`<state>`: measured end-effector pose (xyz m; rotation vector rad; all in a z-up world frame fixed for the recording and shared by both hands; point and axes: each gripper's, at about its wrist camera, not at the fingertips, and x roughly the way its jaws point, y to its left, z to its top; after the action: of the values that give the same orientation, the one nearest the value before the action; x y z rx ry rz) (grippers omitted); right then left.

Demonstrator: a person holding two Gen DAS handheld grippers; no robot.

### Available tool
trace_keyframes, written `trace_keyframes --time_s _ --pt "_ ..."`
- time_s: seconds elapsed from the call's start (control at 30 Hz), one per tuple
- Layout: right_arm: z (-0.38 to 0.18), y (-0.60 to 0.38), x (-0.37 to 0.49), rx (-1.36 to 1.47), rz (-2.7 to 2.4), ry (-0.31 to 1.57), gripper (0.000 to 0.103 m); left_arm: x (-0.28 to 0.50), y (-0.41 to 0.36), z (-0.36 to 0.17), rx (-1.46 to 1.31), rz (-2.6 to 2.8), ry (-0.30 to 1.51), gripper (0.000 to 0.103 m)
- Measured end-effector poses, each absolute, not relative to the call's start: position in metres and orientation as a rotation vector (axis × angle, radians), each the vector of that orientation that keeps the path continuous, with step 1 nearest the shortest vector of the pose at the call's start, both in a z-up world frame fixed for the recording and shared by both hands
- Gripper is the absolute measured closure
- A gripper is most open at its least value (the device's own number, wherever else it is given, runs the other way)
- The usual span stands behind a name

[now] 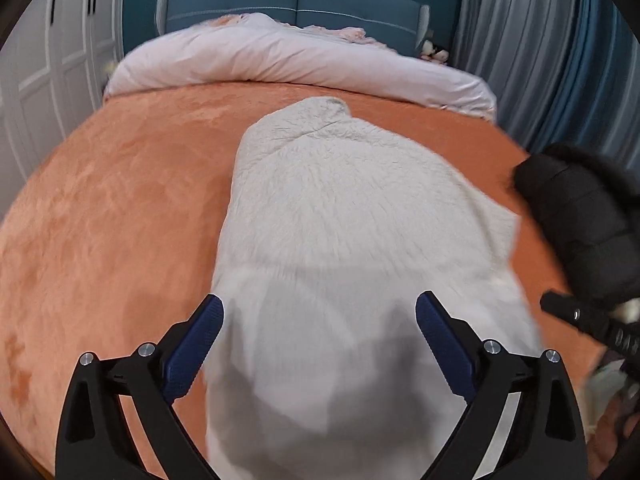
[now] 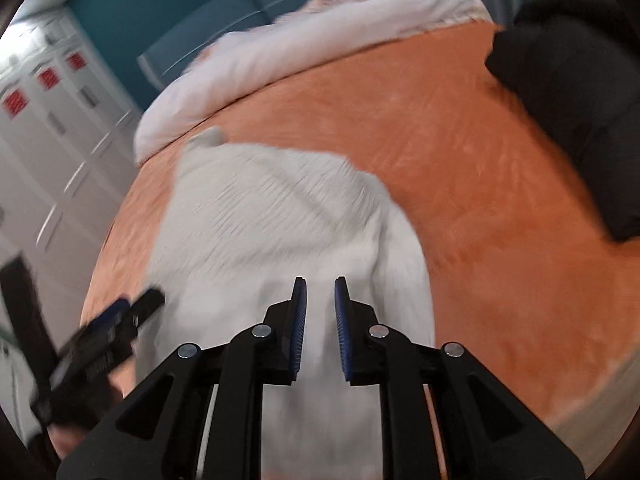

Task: Fold large clothes

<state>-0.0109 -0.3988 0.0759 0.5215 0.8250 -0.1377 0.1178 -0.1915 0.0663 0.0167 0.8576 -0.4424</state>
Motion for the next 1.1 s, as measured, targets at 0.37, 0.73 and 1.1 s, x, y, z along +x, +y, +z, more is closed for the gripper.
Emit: trace_keyframes --time_s 0.37,0.73,1.1 --pt "-0.009 -0.373 -0.068 0.520 -0.187 1.032 0.084 0.073 -0.159 0.030 0.028 -0.447 1.012 0.005" --pt "0.016 -0.443 -0.066 0.841 -0.171 0.821 0.019 0.115 -0.120 0.045 -0.326 -0.469 1.106 0.007" --pt "-0.044 -0.419 0.002 1.016 0.002 0.897 0.005 0.151 -0.144 0.011 -0.414 -0.481 1.191 0.005"
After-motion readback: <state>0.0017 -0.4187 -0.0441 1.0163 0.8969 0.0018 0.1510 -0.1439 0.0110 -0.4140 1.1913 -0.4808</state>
